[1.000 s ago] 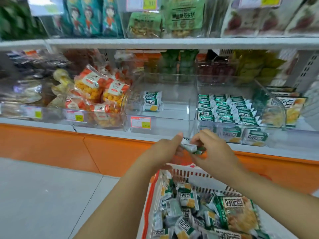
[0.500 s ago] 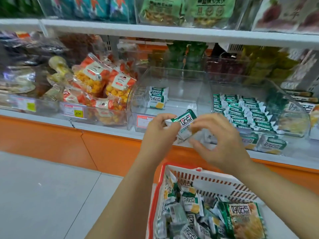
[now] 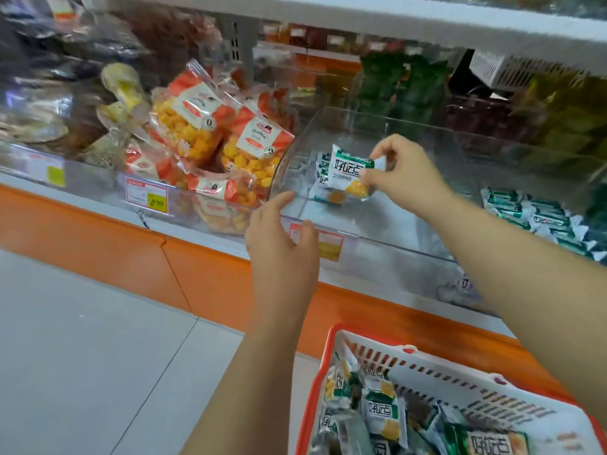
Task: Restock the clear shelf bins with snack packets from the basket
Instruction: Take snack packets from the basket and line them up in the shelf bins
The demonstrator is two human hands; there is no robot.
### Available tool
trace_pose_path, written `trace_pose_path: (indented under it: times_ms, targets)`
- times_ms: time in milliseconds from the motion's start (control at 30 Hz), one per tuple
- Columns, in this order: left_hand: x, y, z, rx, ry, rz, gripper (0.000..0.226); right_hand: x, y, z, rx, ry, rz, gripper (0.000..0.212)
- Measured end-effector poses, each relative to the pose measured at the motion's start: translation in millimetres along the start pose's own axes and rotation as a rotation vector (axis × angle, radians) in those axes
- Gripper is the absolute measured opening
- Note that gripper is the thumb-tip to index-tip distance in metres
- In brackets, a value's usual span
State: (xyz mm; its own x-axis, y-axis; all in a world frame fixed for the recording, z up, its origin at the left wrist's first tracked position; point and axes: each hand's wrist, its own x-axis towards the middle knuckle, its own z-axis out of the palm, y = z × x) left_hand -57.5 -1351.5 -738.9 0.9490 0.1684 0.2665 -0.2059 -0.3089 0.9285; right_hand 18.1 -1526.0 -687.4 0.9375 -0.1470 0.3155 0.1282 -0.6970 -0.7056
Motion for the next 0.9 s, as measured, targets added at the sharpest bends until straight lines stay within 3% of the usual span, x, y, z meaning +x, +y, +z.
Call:
trace_pose_path:
  times_ms: [233,367,500,567,633,733,900]
  targets:
    - [7.3,-8.7,13.2,0.046,-0.028,-0.058,0.041,56.6,52.2,62.1,-0.218,-0.188,0.060,0.029]
    - [11.0,-10.5,15.2,0.008,-0.006,-0.071,0.039,71.8,61.4,80.3,-0.345,-0.230,-0.001,0.027]
    - [11.2,-11.3,16.1,-0.024,0.008,-0.072,0.037,72.7,66.1,82.2,-0.356,-0.245,0.007,0.033]
    - [9.0,-10.1,16.8,-0.012,0.007,-0.062,0.036,69.4,64.3,75.4,-0.405,-0.260,0.001,0.025]
    - [5.2,-8.2,17.2,0.008,0.005,-0.047,0.036,59.9,57.2,64.9,-0.451,-0.284,0.001,0.037]
    - [0.1,-7.6,16.3,0.078,0.029,-0.014,0.035,30.2,37.1,43.8,-0.353,-0.216,-0.043,0.043]
    - [-2.3,-10.7,6.2,0.231,0.071,0.065,0.021,-57.5,13.3,5.4,-0.126,-0.010,-0.212,0.021]
